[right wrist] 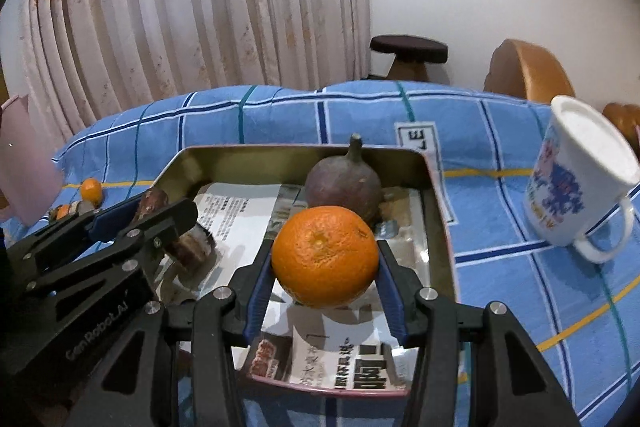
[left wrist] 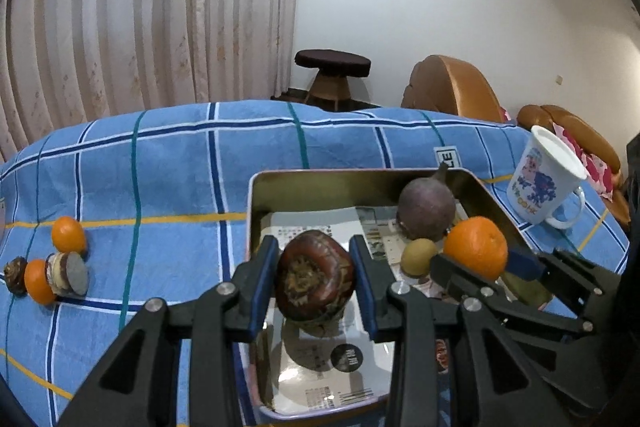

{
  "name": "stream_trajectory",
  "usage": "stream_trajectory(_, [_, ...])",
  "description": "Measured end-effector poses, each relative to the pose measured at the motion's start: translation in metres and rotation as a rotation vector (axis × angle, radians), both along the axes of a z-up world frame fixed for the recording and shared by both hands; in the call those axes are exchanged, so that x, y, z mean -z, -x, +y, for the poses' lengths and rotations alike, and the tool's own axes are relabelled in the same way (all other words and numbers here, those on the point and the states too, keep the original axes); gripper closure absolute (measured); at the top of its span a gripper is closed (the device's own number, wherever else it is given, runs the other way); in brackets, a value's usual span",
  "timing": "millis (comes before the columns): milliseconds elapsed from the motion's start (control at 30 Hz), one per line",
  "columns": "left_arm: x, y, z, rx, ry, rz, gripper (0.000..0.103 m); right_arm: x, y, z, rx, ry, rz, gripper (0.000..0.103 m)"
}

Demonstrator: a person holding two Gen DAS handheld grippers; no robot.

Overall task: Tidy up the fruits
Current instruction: 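Carry the orange and chestnut over the tin and lower them inside, then grasp the cake roll with the right tool while the left tool grasps the brown round fruit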

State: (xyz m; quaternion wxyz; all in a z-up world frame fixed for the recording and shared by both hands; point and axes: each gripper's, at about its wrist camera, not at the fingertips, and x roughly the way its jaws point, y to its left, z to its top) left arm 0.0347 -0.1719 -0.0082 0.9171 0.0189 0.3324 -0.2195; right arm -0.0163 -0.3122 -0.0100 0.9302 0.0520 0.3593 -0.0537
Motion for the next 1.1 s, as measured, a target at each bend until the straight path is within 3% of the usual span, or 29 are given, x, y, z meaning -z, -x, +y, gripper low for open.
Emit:
stream_trajectory(200, [0.0, 0.003, 0.0, -0.005, -0.01, -0.012, 0.064, 0.001, 0.0, 0.004, -0.007, 0.005, 0.003, 0.052])
stream_trajectory(300, [-0.005, 0.008, -0.002, -0.014, -0.024, -0.054, 0.057, -0.003, 0.003, 0.004, -0.006, -0.009, -0.03, 0.052])
stream_trajectory(433, [-0.013, 0.01, 0.004, -0.066, -0.02, -0.074, 0.032, -0.012, 0.011, 0.0, 0.02, -0.021, -0.098, 0.051])
stream_trajectory(500, [-0.018, 0.011, 0.01, -0.084, 0.004, -0.079, 0.023, -0.018, 0.015, -0.004, 0.043, -0.038, -0.143, 0.046])
stream_trajectory(567, [-0.024, 0.014, 0.017, -0.115, 0.018, -0.106, 0.003, -0.022, 0.021, -0.008, 0.076, -0.035, -0.189, 0.035])
stream_trajectory(600, [-0.028, 0.016, 0.022, -0.134, 0.028, -0.137, 0.0, -0.024, 0.025, -0.01, 0.095, -0.031, -0.223, 0.034])
stream_trajectory(733, [-0.033, 0.02, 0.033, -0.19, 0.009, -0.198, 0.0, -0.028, 0.03, -0.01, 0.134, -0.005, -0.281, 0.034])
stream_trajectory(933, [-0.023, 0.014, 0.063, -0.243, 0.003, -0.156, 0.0, -0.029, 0.035, -0.01, 0.154, -0.012, -0.321, 0.033])
stream_trajectory(1100, [-0.022, 0.016, 0.091, -0.296, -0.002, -0.178, 0.0, -0.034, 0.042, -0.002, 0.177, 0.018, -0.388, 0.033])
